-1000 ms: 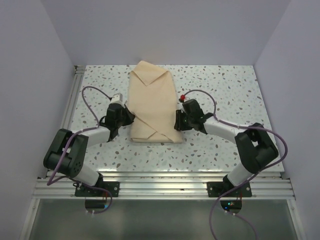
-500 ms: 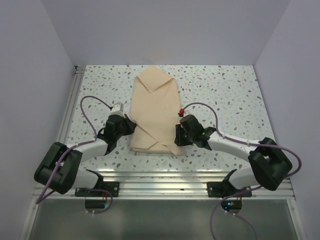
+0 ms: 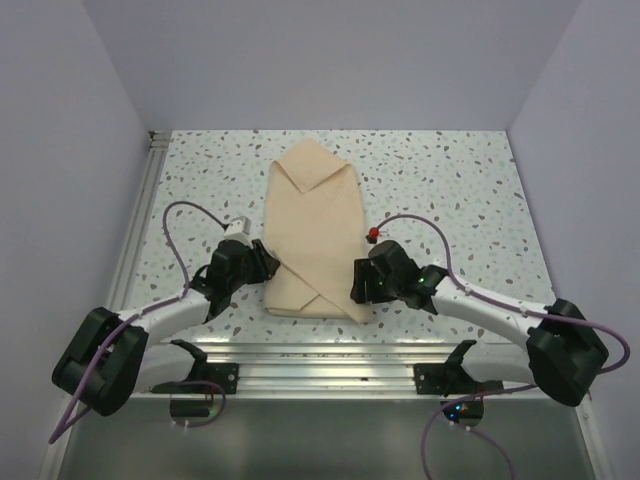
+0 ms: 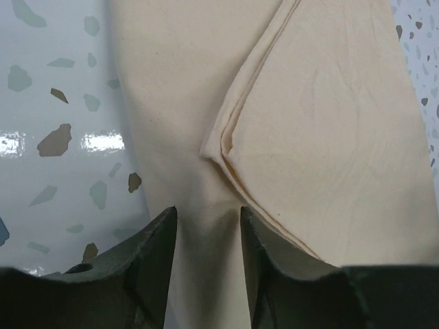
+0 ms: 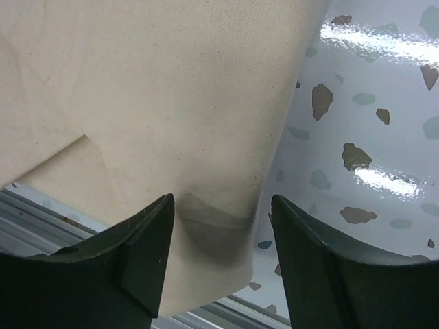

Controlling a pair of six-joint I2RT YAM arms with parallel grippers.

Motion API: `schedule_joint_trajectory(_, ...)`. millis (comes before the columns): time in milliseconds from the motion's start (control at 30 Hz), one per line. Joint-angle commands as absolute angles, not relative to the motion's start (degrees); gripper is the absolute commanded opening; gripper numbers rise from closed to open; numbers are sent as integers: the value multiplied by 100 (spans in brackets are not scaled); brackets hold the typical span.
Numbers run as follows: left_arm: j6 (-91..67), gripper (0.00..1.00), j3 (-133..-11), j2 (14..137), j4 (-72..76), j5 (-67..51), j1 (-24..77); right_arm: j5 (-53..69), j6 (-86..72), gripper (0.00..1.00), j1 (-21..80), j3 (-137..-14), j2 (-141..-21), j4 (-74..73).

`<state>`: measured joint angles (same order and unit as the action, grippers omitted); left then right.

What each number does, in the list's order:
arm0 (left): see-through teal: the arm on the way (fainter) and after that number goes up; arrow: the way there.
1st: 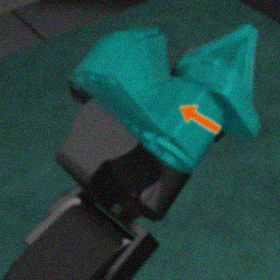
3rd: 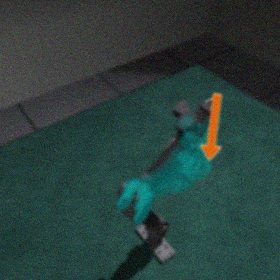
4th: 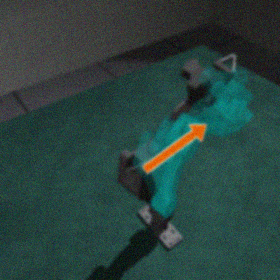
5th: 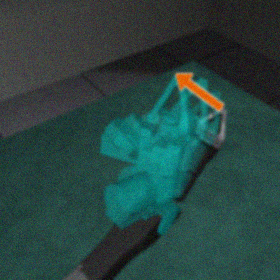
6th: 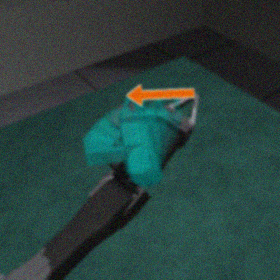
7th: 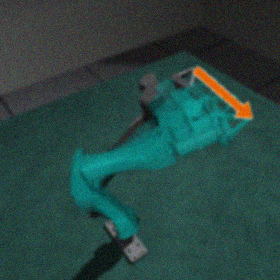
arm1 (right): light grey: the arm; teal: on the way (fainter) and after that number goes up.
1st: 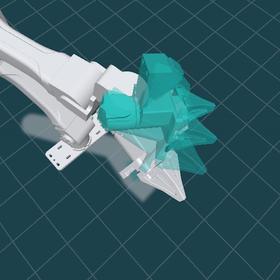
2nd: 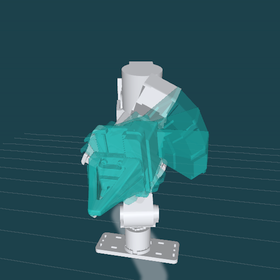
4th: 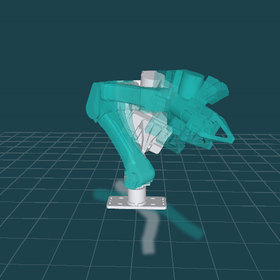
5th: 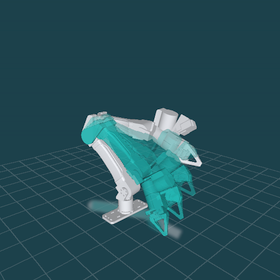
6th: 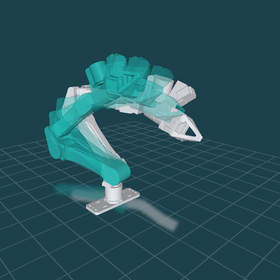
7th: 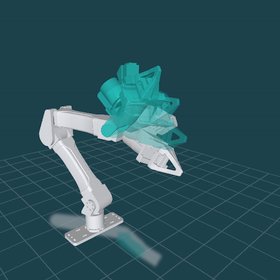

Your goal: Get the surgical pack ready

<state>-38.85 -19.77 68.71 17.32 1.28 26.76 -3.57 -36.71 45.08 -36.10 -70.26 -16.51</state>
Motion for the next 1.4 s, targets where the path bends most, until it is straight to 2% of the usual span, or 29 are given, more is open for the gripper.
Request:
schedule_joint_trajectory(0,-3727,47,-2100,6619,1293,123,2576,-527,-3630,63,4535,-3980,-6776,-1994)
schedule_joint_trajectory(67,-3657,53,-2214,6478,1161,27,2322,-588,-3472,65,4535,-4297,-6838,-2205)
schedule_joint_trajectory(300,-3428,62,-2856,6240,607,-193,1873,-396,-3015,66,4377,-5290,-7154,-2531)
schedule_joint_trajectory(400,-3384,64,-3260,6433,527,-376,1609,-18,-2857,65,3721,-5685,-7469,-2348)
schedule_joint_trajectory(433,-3358,64,-3574,6721,536,-465,1547,496,-2787,63,3579,-5904,-7566,-2268)
schedule_joint_trajectory(533,-3235,61,-4294,7511,440,-606,1433,974,-2751,59,3148,-6283,-8085,-2023)
schedule_joint_trajectory(633,-3190,55,-4814,8258,623,-895,1275,1168,-2856,51,2936,-6898,-8813,-1820)
schedule_joint_trajectory(767,-3261,44,-5413,9165,844,-1292,1020,1564,-3286,31,2690,-7618,-9684,-1354)
schedule_joint_trajectory(800,-3252,43,-5553,9498,852,-1405,993,1599,-3392,23,2568,-7733,-9886,-1206)
schedule_joint_trajectory(1000,-3015,41,-6704,10501,573,-1451,976,1705,-4331,0,2102,-8507,-11292,-521)
schedule_joint_trajectory(1167,-2909,33,-7628,11117,264,-1424,967,1670,-5334,0,1890,-9069,-12302,-26)
schedule_joint_trajectory(1367,-3005,31,-7936,11557,263,-1371,914,1222,-5818,0,1846,-9939,-13077,-18)
